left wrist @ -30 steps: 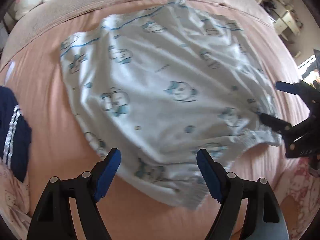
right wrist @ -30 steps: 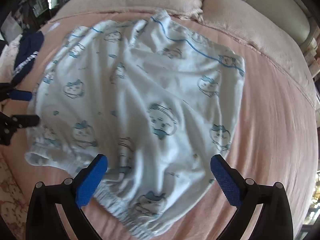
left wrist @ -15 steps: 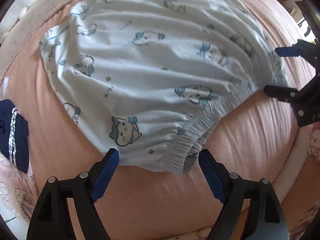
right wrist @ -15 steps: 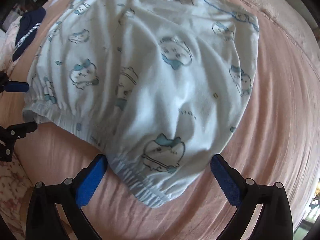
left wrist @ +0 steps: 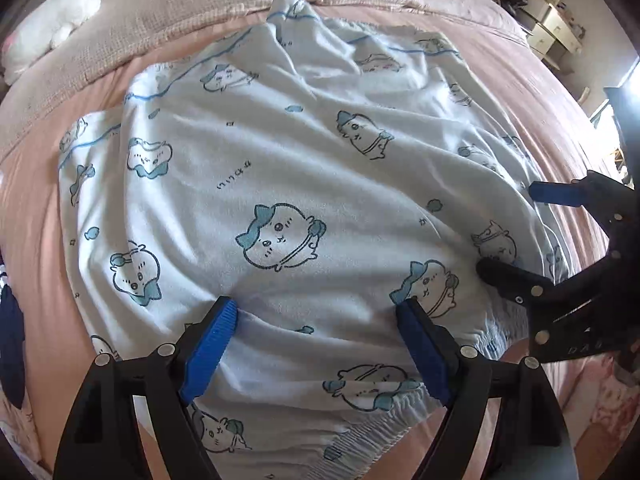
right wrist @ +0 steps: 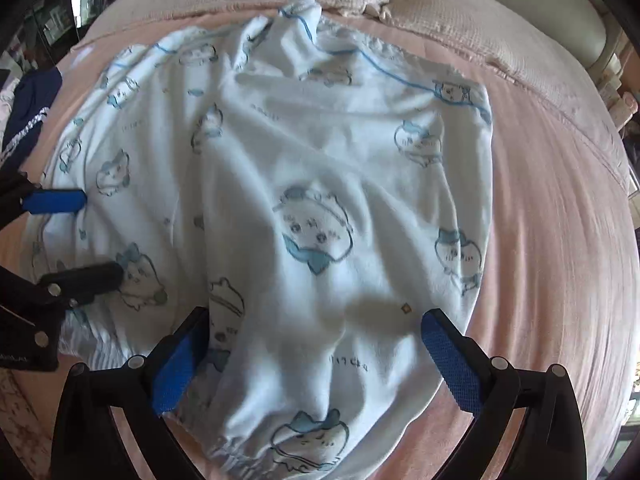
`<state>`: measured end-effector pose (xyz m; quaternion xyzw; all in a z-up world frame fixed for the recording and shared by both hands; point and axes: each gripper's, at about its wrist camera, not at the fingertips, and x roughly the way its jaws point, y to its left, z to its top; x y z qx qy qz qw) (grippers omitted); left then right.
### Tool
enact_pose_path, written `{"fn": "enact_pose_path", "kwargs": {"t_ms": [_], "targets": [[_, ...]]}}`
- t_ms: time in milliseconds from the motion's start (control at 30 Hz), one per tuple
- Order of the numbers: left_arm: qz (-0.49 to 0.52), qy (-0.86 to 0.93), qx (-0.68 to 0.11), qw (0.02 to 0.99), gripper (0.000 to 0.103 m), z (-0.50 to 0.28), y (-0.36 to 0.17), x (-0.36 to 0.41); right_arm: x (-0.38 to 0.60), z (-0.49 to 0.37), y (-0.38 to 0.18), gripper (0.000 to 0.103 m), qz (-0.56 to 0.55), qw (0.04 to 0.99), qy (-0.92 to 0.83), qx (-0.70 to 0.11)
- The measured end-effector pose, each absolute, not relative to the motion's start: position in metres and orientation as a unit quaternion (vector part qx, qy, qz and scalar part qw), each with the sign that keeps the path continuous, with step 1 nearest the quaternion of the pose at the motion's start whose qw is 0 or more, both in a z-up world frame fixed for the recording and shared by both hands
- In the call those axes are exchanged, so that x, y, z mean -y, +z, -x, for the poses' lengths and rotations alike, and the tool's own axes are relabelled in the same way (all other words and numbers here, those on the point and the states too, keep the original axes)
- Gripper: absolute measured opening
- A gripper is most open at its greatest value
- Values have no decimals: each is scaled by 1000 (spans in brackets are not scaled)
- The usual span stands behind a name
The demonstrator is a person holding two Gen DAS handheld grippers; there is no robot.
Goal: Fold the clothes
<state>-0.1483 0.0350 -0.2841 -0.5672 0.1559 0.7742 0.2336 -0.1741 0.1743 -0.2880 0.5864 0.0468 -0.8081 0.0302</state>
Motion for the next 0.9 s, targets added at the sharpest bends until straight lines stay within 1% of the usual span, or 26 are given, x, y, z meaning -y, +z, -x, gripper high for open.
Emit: {"fn": "enact_pose_path", "kwargs": {"t_ms": [33,100,133,267,367,433,533,600,633,667,700,733,767,900], "targets": [[578,766,-175,221,90,144,-286,-31,-184,172,-289,103,-597,26,-802,-21],[598,756,-183,192,92,141,-286,-15,-197,167,-287,103,-617,11,-787,-9],[611,751,-187,167,95,140,-287,-4,-202,163,-285,103,-621,8,-783,-5],[611,774,-120,116,96,141,-267,38,-208,156,-270,103,-613,0,-790,16],[619,770,-32,150,96,140,-259,51,-204,149,-242,103,-568,10,-823,17],[633,751,8,185,94,137,-262,47,-196,147,-238,103,-561,13,-828,-12],[624,745,-27,234,93,121,-259,20,-190,144,-244,103,-566,19,-823,-45],[623,743,-48,240,90,112,-263,11,-191,144,-248,103,-577,22,-816,-37],[624,741,-58,240,83,108,-265,7,-193,138,-248,103,-585,24,-810,-30],[625,740,-67,240,68,105,-267,4,-195,133,-248,103,-593,26,-805,-22],[626,738,-77,240,62,101,-269,0,-196,133,-251,103,-601,32,-799,-14],[626,737,-87,240,48,97,-271,-3,-196,134,-254,103,-608,41,-793,-12],[627,735,-97,240,40,93,-274,-7,-195,135,-256,103,-615,49,-787,-10],[628,727,-136,240,40,77,-282,-21,-178,133,-261,103,-612,56,-786,-61]]}}
